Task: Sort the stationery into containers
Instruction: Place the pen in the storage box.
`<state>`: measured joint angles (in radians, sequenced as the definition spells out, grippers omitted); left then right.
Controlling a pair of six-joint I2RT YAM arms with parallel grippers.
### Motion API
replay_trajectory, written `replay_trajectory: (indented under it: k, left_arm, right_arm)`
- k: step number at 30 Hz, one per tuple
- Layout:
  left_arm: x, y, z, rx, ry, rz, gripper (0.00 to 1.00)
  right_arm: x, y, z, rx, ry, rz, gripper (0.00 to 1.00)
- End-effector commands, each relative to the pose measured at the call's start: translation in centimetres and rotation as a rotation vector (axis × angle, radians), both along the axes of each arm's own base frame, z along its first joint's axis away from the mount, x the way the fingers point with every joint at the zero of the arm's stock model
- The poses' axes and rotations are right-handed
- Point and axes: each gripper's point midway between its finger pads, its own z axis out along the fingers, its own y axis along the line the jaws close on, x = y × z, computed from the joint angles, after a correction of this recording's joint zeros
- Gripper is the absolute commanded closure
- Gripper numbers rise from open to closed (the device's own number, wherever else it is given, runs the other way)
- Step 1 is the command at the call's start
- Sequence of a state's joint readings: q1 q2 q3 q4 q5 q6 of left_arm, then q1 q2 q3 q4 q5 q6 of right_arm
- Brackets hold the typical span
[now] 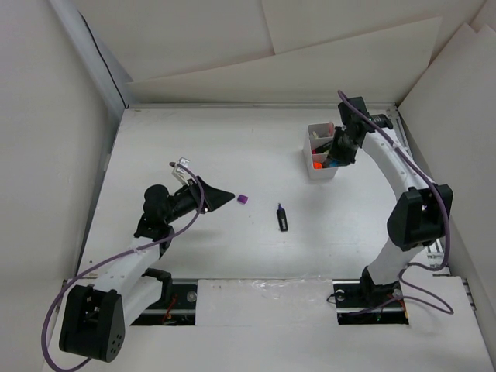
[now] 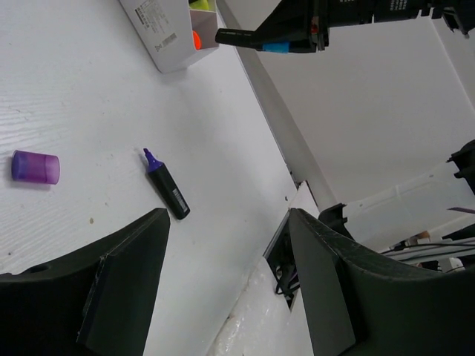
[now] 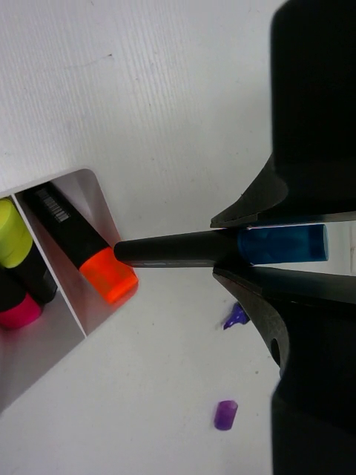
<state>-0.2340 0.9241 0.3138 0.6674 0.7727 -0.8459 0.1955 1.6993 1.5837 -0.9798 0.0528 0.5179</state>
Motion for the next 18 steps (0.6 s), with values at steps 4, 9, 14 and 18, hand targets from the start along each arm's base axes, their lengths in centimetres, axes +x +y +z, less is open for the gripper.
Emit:
replay_trajectory:
  k: [4, 9, 14, 18]
  left_arm:
    - [-0.1, 0.0, 0.6, 0.003, -0.058, -0.010, 0.38]
    - [-0.2, 0.0, -0.2, 0.007, -0.040, -0.010, 0.38]
    - [-0.2, -0.1, -0.6, 0.006, -0.042, -0.019, 0.38]
    - [-0.2, -0.3, -0.7, 0.004, -0.045, -0.031, 0.38]
  right_arm:
    - [0.9, -1.1, 0.7, -0.018, 0.008, 0.004, 0.84]
    - [2.3, -1.5, 0.0, -0.034, 0.031, -0.002, 0.84]
    - [2.5, -2.3, -1.4, -0.061, 0.072, -0.010, 0.83]
    - [2.9, -2.6, -1.8, -0.062, 0.082, -0.019, 0.83]
